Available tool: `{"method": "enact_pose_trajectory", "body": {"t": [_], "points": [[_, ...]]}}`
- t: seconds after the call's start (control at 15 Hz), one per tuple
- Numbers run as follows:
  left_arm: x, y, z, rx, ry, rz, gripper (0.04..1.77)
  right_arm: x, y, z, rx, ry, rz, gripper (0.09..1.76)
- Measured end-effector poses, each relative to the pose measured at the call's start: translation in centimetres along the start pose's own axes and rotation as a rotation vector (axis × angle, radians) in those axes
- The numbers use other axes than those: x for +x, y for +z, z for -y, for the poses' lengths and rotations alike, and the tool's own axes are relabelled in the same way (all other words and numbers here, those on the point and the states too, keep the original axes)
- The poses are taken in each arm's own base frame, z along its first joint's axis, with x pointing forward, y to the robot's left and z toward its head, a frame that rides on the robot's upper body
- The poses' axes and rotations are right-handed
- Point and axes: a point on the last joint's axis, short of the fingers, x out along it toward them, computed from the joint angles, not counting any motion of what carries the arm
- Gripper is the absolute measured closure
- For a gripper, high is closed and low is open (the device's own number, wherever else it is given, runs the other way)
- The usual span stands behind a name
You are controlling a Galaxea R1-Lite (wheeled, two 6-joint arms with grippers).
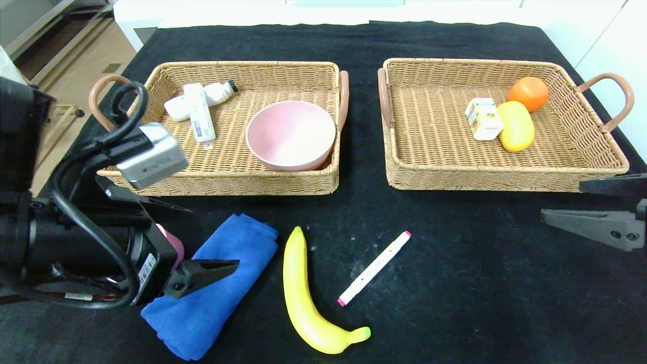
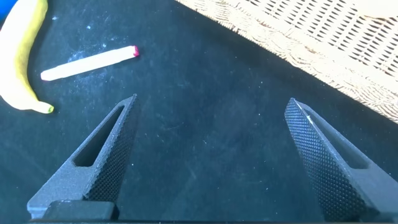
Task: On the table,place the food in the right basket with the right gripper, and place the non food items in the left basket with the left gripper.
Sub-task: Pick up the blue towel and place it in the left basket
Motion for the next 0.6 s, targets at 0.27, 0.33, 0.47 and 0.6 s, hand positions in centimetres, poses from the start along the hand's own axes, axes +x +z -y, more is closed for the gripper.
{"method": "enact_pose_trajectory", "body": {"t": [0.27, 0.33, 0.47, 0.6], "points": [[1.2, 0.4, 0.8, -0.023, -0.007, -0.166, 0.09, 0.0, 0.0, 0.0, -0.001, 0.001, 0.002, 0.15], [1.6, 0.6, 0.8, -0.044, 0.009, -0.183, 0.09, 0.0, 0.0, -0.1, -0.002, 0.002, 0.002, 0.15], [2.6, 0.7, 0.8, -0.066, 0.045, -0.216, 0.09, -0.1, 0.0, -0.1, -0.002, 0.002, 0.002, 0.15], [3.5, 0.8, 1.1, -0.087, 0.066, -0.245, 0.09, -0.1, 0.0, -0.1, -0.002, 0.002, 0.001, 0.14]]}}
